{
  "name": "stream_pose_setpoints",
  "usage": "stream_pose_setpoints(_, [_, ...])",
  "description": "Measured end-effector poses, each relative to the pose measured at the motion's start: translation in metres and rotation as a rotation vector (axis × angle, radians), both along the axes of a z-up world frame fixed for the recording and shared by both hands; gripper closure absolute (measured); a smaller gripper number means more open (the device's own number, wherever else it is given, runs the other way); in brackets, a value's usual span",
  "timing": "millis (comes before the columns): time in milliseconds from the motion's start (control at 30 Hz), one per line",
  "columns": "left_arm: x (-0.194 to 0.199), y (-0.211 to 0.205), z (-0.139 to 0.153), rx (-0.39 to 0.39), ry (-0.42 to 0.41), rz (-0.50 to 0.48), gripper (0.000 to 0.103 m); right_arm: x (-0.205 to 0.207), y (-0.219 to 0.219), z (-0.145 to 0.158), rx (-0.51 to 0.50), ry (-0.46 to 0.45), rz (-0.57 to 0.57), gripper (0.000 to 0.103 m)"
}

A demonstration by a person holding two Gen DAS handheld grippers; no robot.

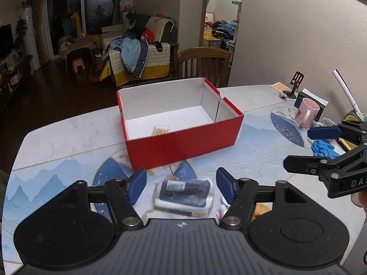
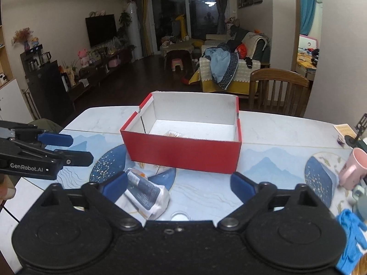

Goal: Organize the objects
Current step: 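Withdraw both grippers from the box back over the table items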

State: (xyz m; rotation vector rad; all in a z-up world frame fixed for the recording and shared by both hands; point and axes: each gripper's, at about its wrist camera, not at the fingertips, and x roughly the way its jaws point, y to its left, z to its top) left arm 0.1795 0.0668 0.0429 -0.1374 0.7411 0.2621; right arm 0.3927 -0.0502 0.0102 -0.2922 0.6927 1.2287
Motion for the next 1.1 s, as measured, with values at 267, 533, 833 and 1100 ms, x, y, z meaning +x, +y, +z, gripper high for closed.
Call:
stream_pose_setpoints(267, [-0.03, -0.014, -0.023, -0.018, -0.001, -0.015, 0.02, -0.019, -0.029, -0.027, -0.037, 0.005, -0.068, 0.001])
stream_pose_setpoints(533, [-0.046, -0.028, -0.066, -0.087, 0.074, -0.014, 0.002, -0.041, -0.055, -0.065, -0.128, 0.047, -0.118, 0.001])
stream_pose_setpoints(833, [-0.04, -0.047, -0.106, -0.142, 0.168, 0.006, 0.001, -0.072, -0.08, -0.105, -0.23, 0.041, -0.124, 0.001])
stream_pose_setpoints(1100, [-0.017, -0.07, -0.128, -0.118, 0.253, 0.006, 0.001, -0.093, -0.085, -0.134, -0.296, 0.081, -0.103, 0.002])
